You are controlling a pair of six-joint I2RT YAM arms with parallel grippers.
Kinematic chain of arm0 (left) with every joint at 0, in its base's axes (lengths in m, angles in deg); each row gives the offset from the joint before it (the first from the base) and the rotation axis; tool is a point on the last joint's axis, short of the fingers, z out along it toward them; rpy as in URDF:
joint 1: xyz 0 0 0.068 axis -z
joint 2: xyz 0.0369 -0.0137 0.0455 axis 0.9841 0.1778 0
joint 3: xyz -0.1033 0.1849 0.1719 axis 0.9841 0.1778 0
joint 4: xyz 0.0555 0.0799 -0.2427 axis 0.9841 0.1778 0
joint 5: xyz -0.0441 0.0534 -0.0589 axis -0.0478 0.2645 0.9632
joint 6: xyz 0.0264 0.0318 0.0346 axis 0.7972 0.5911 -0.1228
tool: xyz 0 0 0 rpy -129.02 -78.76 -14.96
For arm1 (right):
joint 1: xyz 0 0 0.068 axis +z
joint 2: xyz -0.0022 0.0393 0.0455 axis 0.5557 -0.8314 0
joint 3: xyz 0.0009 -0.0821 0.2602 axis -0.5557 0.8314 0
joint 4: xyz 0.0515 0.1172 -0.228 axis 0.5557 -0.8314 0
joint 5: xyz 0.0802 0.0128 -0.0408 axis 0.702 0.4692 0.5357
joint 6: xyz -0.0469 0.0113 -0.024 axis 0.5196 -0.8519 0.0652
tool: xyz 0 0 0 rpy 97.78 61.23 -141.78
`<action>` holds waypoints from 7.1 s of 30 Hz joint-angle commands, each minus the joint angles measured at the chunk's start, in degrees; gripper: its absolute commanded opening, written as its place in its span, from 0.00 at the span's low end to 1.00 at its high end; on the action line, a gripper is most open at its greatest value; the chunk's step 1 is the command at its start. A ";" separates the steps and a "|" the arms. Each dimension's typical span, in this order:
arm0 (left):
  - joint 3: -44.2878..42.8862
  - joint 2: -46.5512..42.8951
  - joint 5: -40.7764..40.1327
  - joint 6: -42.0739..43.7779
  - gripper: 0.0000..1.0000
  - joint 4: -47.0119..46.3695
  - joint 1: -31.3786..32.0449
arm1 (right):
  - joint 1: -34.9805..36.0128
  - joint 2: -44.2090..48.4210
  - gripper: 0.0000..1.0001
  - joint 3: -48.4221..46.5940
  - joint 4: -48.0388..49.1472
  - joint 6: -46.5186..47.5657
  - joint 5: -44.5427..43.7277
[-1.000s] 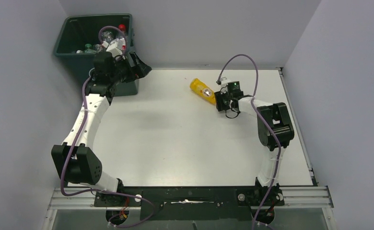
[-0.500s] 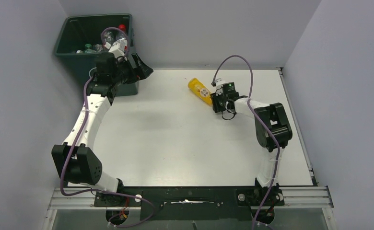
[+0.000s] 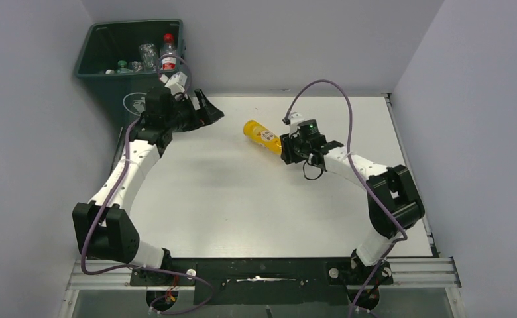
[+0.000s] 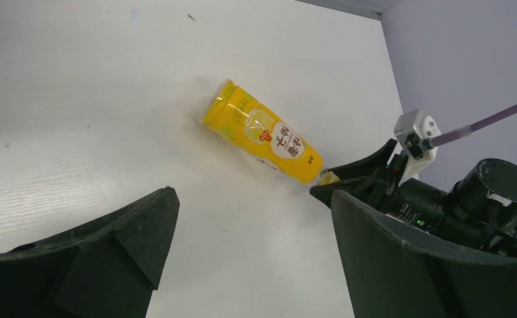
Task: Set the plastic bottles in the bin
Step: Pick up the plastic bottle at the center of the board, then place the plastic bottle in the trash bin, then reset both arms
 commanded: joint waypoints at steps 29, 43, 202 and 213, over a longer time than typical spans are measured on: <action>13.53 -8.88 3.66 -14.92 0.87 -20.69 9.99 | 2.30 20.22 0.18 7.87 11.19 -20.46 10.37; 19.55 -8.10 5.08 -21.99 0.87 -30.51 9.99 | 2.40 24.24 0.19 8.84 14.83 -23.18 13.31; 1.19 -15.74 -3.02 1.30 0.85 -11.10 -13.47 | -5.09 41.17 0.98 12.74 1.03 -10.52 -13.41; 20.79 -13.83 -21.45 4.68 0.85 -21.11 5.19 | -26.31 47.49 0.98 26.96 12.26 -14.23 -17.79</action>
